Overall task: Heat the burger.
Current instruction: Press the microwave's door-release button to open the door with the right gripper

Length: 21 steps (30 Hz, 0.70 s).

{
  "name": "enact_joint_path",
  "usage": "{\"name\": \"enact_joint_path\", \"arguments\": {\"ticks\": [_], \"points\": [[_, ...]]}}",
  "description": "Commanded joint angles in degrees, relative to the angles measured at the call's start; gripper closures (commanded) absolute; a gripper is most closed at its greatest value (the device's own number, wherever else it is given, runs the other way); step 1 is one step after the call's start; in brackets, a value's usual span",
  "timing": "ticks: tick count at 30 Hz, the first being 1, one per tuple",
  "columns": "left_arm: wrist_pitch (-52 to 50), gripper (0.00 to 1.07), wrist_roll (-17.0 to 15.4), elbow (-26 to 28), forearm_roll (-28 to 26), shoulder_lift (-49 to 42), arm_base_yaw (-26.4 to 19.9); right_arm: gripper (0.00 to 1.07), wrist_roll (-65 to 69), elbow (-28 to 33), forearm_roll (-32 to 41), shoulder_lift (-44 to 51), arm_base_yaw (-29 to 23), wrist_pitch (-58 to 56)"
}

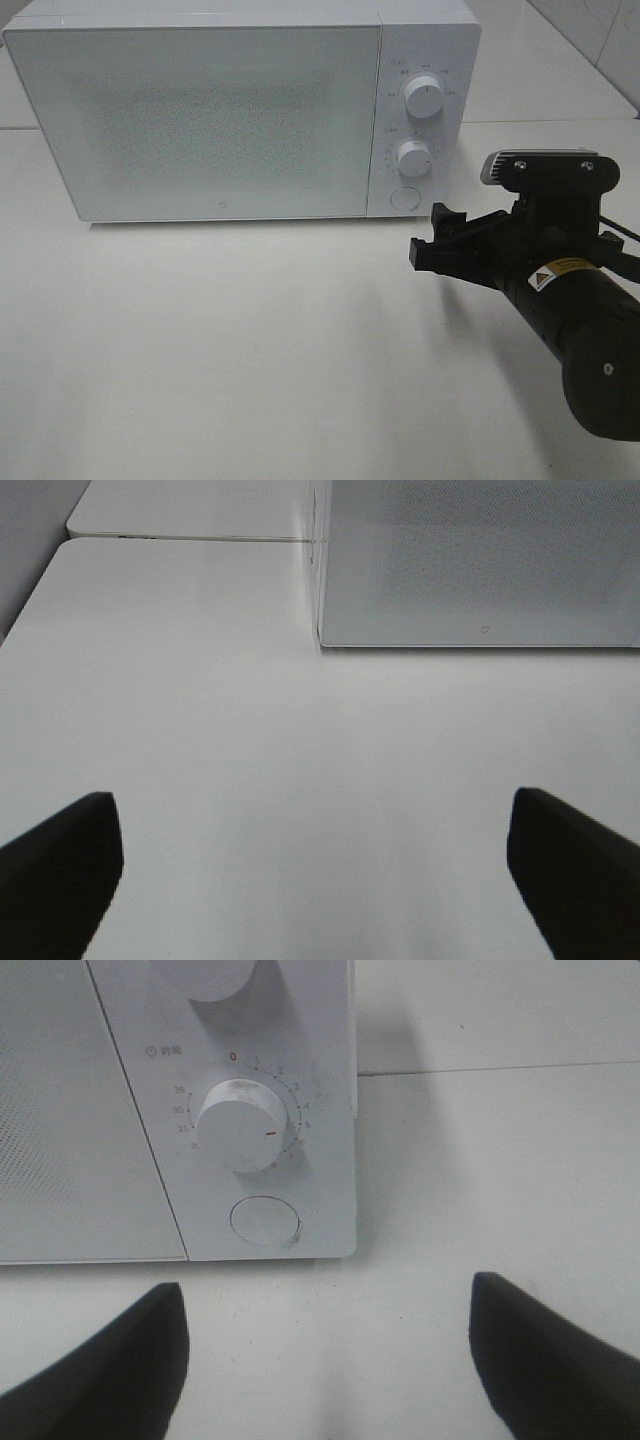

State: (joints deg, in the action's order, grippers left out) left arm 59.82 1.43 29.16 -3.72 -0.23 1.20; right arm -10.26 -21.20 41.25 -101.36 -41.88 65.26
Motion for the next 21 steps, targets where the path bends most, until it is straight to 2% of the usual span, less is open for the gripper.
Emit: {"name": "enact_joint_path", "arguments": {"ticks": [1,6,12,16,17,19,20,21], "points": [[-0.46,0.06,-0.17,-0.23,-0.29,-1.15,-0.29,0.34,-0.46,-1.09,-0.29,-0.63,-0.23,0.46],[-0.46,0.06,-0.17,-0.23,-0.29,-1.15,-0.29,0.34,-0.4,-2.18,-0.46,-2.01,-0.23,0.4],[-0.46,0.06,-0.17,-0.23,-0.29,-1.15,-0.29,0.35,5.9,-2.29,-0.57,-2.01,-0.23,0.4],[-0.46,0.06,-0.17,-0.23,-0.29,-1.15,-0.29,0.45,21.66,-2.29,-0.69,-2.01,-0.23,0.4],[-0.46,0.06,-0.17,-0.23,-0.29,-1.15,-0.29,0.45,21.66,-2.29,-0.69,-2.01,-0.23,0.4],[-0.46,0.06,-0.17,-0.23,-0.29,-1.15,-0.29,0.53,32.14,-2.29,-0.74,-2.01,-0.23,0.4],[-0.46,0.06,-0.17,-0.23,-0.29,-1.15,-0.29,0.53,32.14,-2.29,-0.74,-2.01,-0.23,0.4],[-0.46,0.06,-0.17,-0.23,-0.29,-1.15,-0.29,0.6,40.79,-2.29,-1.03,-2.01,-0.23,0.4]]}}
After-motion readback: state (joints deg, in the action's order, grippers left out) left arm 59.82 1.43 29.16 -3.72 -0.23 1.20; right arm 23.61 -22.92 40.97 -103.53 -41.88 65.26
